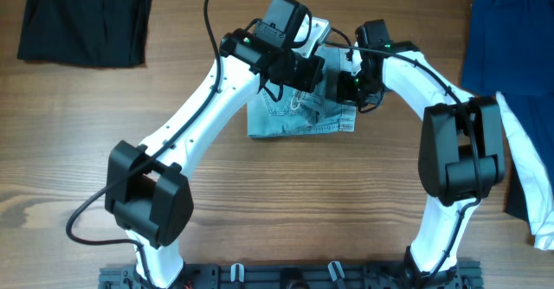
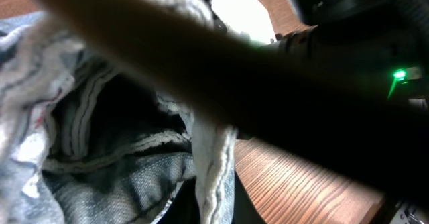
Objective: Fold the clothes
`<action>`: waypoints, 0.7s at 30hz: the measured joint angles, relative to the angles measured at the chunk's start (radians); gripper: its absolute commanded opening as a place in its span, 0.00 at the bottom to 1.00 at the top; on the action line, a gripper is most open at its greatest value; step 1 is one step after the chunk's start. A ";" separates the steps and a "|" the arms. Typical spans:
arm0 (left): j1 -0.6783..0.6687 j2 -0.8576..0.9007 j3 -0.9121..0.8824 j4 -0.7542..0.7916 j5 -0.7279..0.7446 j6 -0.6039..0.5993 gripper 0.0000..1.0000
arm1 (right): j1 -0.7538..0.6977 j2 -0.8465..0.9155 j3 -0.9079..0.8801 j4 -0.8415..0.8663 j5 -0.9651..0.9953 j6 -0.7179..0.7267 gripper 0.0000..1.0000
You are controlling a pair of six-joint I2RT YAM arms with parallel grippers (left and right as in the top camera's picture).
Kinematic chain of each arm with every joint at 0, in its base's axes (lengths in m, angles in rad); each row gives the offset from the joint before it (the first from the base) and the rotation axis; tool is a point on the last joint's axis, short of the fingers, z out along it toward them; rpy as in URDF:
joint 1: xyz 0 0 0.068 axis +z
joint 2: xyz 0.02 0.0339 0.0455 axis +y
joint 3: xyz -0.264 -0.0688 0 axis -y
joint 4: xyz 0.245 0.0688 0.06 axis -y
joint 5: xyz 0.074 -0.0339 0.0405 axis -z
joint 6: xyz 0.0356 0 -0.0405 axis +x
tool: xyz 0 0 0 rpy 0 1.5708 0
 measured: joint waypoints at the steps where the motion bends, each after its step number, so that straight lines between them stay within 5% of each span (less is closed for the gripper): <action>1: 0.000 0.002 0.000 0.000 -0.001 0.000 0.06 | 0.000 0.004 0.009 -0.013 0.000 0.000 0.04; 16: -0.001 0.085 0.005 0.087 -0.019 0.007 0.16 | -0.010 0.035 0.103 -0.139 0.029 0.000 0.04; 18: -0.001 0.099 0.005 0.113 -0.020 0.008 0.24 | -0.011 0.032 0.103 -0.153 0.034 0.001 0.05; 20: -0.001 0.114 0.005 0.145 -0.023 0.007 0.43 | -0.016 0.027 0.111 -0.182 0.047 0.002 0.11; 21: -0.001 0.119 0.005 0.158 -0.023 0.011 0.61 | -0.020 0.019 0.116 -0.194 0.050 0.004 0.15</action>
